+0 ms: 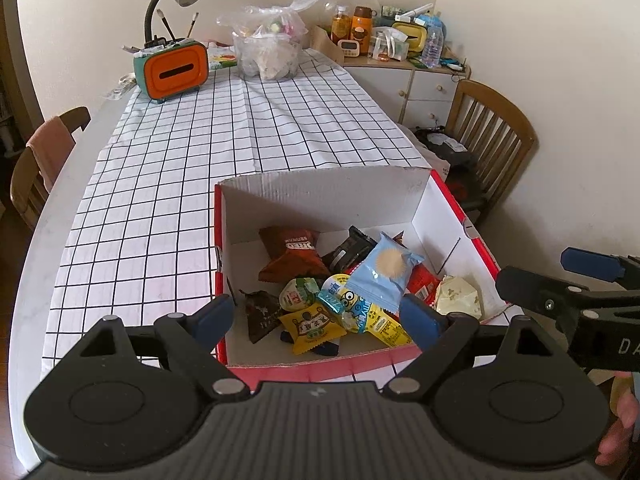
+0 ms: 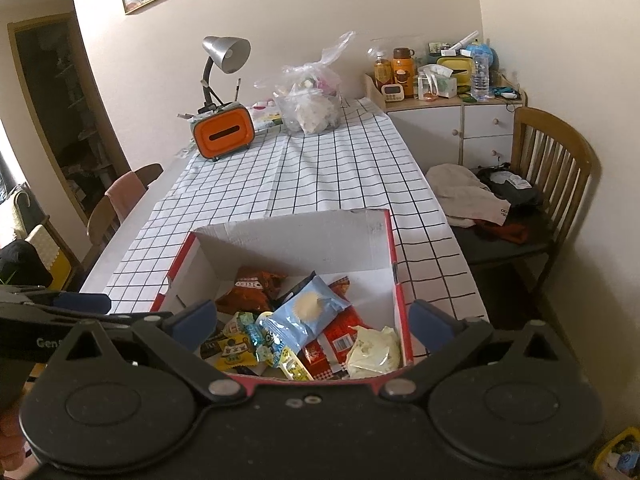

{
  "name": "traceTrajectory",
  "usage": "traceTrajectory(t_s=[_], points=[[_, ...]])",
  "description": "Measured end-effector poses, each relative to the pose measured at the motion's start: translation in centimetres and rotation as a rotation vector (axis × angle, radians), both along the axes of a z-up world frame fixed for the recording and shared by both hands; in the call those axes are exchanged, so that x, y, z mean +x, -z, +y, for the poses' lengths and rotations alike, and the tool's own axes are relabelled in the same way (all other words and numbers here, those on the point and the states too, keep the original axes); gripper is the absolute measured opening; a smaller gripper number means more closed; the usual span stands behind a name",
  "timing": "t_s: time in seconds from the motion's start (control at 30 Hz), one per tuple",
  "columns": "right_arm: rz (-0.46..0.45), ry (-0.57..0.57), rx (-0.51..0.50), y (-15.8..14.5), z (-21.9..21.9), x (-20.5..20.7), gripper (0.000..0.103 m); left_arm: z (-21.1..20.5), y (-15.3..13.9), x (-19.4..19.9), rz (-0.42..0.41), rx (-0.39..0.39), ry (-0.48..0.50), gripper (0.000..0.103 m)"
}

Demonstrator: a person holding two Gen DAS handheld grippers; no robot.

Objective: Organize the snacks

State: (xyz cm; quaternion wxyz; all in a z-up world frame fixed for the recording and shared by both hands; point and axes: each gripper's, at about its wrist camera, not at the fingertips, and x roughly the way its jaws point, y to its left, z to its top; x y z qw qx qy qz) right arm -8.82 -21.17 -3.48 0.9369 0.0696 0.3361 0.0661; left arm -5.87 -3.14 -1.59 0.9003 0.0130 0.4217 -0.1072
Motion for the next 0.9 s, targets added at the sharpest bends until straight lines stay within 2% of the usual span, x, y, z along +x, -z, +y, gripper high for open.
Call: traceTrajectory(t_s=[0.9], points=[[0.000, 0.002, -0.008, 0.1, 1.1, 0.1, 0.103, 0.3, -0.5, 0.0, -0.026, -0.010, 0.015, 0.090]])
